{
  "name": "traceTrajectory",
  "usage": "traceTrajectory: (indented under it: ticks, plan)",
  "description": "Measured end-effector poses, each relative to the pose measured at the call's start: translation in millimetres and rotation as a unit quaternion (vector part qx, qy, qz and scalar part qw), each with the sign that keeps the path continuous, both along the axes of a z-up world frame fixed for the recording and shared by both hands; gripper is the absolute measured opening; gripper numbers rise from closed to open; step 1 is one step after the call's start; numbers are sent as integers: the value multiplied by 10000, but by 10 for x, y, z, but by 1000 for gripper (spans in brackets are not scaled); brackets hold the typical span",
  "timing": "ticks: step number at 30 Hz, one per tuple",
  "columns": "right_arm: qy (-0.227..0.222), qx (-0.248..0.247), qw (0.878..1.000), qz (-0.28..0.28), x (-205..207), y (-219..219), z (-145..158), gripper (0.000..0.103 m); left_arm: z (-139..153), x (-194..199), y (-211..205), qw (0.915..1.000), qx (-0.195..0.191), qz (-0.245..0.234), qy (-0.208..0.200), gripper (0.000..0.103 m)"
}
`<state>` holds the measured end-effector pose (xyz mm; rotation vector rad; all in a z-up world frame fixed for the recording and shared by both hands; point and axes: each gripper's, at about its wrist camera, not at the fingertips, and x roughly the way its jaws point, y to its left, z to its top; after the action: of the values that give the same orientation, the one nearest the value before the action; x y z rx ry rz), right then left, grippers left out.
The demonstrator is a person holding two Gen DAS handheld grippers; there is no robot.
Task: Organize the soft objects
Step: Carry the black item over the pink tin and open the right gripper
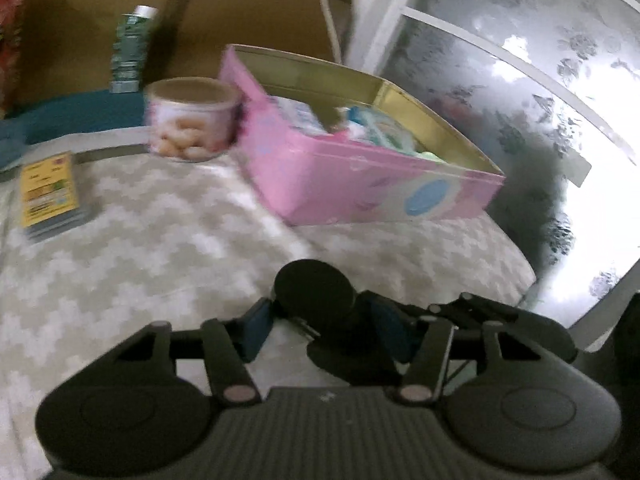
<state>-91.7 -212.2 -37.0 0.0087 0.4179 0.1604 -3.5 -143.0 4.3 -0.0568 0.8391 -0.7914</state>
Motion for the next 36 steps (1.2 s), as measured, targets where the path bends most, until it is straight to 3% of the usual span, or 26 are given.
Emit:
traceTrajectory:
  ticks: [9, 11, 15, 18, 23, 26, 30, 34, 36]
  plan:
    - [-182, 185, 9952, -945, -261, -481, -50, 43, -1, -19, -861, 9962, 269, -819, -89, 56]
    - [-131, 286, 9930, -1138, -306, -589, -100, 43, -16, -72, -1017, 9946, 315, -949, -264, 59]
    - [-229, 457, 9895, -1353, -410, -704, -136, 42, 36, -176, -1107, 9936, 275, -1012, -408, 59]
    - [-661, 366, 9873, -1394, -481, -706, -57, 42, 257, -224, -1044, 9927, 17, -1004, -672, 59]
    - [-1529, 157, 9782, -1394, -454, -718, 231, 42, 654, -214, -1020, 9861, -222, -788, -1446, 59]
    - [-1691, 183, 9761, -1352, -218, -825, 395, 42, 761, 41, -1083, 9881, -277, -551, -1409, 57]
    - [-1592, 421, 9774, -1324, 242, -1063, 487, 42, 752, 491, -1211, 9926, -206, -216, -1177, 58]
    - [-1255, 550, 9804, -1412, 598, -1170, 481, 43, 607, 786, -1301, 9935, 107, 122, -1130, 74]
    - [-1146, 402, 9795, -1605, 776, -1165, 431, 44, 525, 882, -1321, 9936, 243, 269, -1069, 74]
